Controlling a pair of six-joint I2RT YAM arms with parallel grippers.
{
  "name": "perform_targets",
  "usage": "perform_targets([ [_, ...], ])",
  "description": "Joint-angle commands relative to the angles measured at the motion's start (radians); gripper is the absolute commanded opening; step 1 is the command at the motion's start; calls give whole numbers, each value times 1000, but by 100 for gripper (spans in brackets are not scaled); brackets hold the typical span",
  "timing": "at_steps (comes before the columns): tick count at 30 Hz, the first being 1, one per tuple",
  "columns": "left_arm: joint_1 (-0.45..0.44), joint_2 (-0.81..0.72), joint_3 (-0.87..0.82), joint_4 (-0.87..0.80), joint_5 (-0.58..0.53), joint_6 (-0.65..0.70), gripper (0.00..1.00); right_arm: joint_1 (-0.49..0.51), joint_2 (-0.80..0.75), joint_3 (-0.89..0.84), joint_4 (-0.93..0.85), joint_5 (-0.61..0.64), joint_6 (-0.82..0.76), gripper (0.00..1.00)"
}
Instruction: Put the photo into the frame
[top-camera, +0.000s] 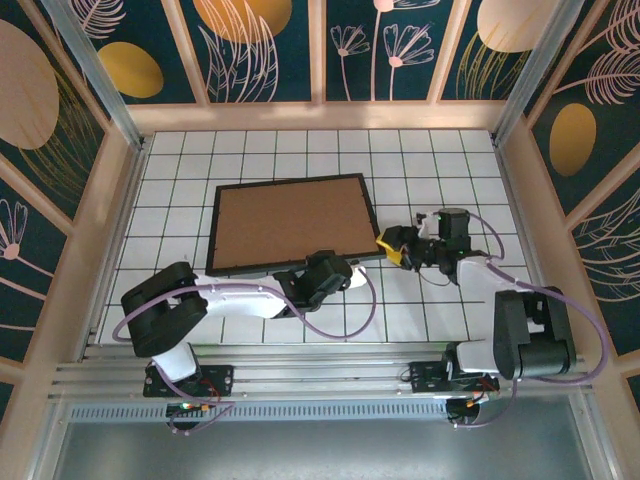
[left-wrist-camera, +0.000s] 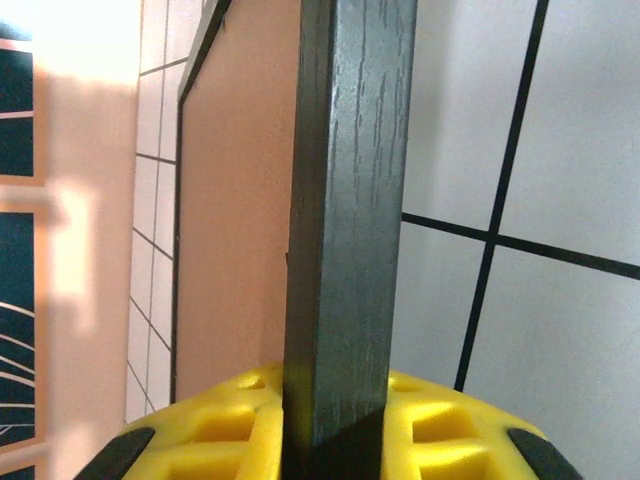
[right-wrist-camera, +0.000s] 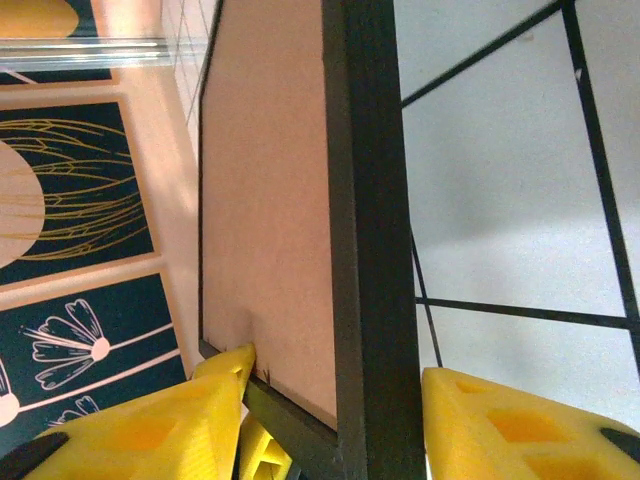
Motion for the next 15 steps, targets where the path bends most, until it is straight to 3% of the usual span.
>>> perform_targets([
  [1,19,-94,21,17,-55,-20,7,-30,-69,95,-105,17,-92,53],
  [7,102,-202,133,-109,36,-73,0,-46,-127,301,-207,167,-202,54],
  [15,192,-286,322,-257,170,-75,0,3,-170,458,-209,371,-358,54],
])
